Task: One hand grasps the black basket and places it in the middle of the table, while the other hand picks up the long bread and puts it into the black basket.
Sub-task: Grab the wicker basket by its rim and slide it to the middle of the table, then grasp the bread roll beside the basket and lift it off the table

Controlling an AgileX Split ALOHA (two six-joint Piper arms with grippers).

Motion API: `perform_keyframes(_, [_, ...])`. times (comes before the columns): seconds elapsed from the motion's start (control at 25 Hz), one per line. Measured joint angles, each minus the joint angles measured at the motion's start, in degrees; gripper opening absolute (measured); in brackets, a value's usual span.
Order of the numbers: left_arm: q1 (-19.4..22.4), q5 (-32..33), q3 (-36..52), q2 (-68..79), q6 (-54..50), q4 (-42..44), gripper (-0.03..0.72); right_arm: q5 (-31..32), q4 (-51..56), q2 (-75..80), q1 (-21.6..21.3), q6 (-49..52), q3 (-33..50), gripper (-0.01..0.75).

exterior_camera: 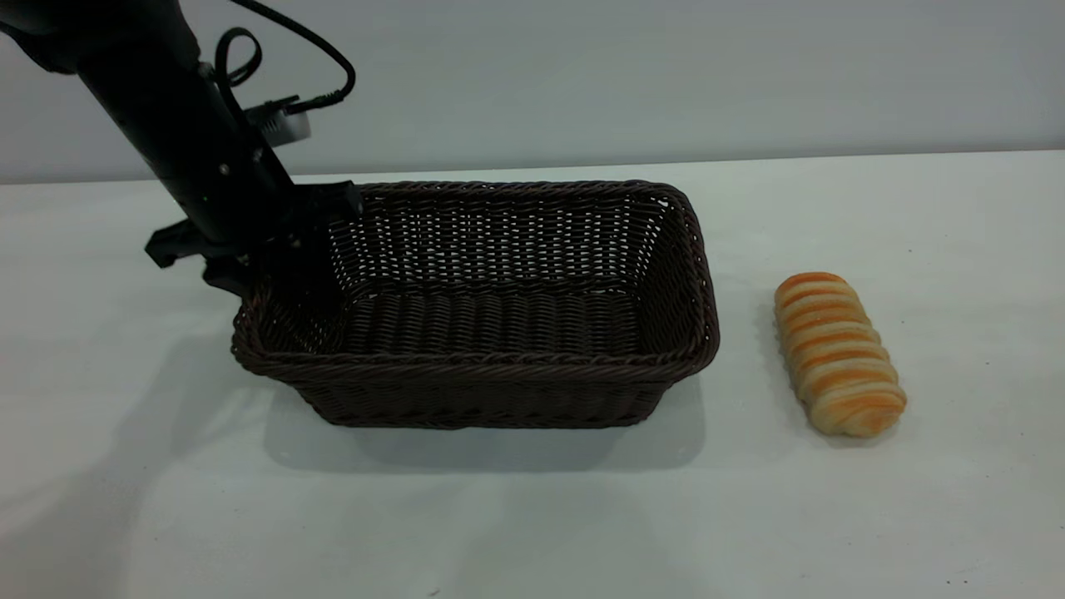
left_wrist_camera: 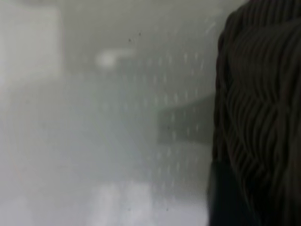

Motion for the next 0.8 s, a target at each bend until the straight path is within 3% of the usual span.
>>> perform_keyframes(0.08, [0.3, 1.2, 0.0, -1.6, -0.9, 1.7, 0.53, 0.0, 0.0, 0.0, 0.0, 0.0, 0.0, 0.491])
perform_keyframes(0.2, [0.6, 4.1, 0.0, -5.2, -3.9, 7.4, 0.584, 0.0, 0.1, 0.8, 0.0, 0.0, 0.0, 0.491])
perform_keyframes(0.4, [1.2, 8.4, 0.0, -14.0, -9.5, 15.8, 0.562, -1.5, 4.2, 8.4, 0.0, -1.7, 0.0, 0.491])
perform_keyframes(0.8, [1.2, 10.6, 0.0, -26.2, -10.1, 16.4, 0.491, -11.5, 21.9, 37.3, 0.0, -17.2, -8.8, 0.491])
